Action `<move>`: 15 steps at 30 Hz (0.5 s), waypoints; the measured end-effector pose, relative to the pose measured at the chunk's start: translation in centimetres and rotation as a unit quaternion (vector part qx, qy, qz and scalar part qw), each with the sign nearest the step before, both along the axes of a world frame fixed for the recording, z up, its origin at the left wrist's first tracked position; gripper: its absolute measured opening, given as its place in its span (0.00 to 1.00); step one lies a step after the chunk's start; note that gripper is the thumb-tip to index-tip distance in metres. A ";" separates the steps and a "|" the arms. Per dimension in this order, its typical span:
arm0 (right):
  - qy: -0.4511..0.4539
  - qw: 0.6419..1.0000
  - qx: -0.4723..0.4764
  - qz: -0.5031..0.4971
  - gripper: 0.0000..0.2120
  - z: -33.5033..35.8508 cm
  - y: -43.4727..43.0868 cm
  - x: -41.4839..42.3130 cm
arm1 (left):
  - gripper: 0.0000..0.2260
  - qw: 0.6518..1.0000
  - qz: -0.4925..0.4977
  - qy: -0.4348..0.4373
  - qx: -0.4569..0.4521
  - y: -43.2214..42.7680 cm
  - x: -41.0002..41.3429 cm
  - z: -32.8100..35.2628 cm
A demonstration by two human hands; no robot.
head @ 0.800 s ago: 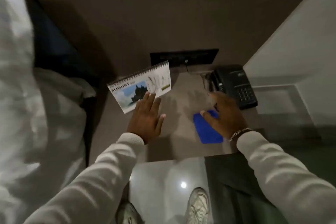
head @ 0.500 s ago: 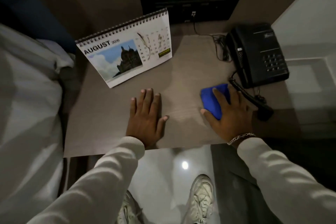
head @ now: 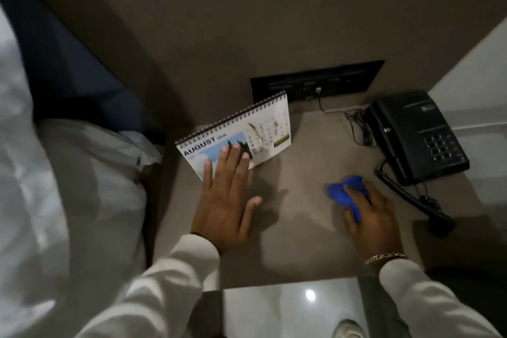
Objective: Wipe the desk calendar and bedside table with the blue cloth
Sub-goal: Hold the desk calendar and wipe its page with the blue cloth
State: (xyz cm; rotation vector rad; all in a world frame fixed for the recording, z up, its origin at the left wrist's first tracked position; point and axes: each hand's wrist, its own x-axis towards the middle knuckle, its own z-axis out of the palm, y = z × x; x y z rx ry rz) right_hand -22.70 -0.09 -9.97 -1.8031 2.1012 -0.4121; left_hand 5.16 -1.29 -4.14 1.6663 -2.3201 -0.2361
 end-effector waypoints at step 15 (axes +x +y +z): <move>-0.316 0.923 -0.198 -0.095 0.22 0.2 -4.4 15.3 | 0.45 0.939 -0.280 -0.198 0.021 -14.4 7.8 3.4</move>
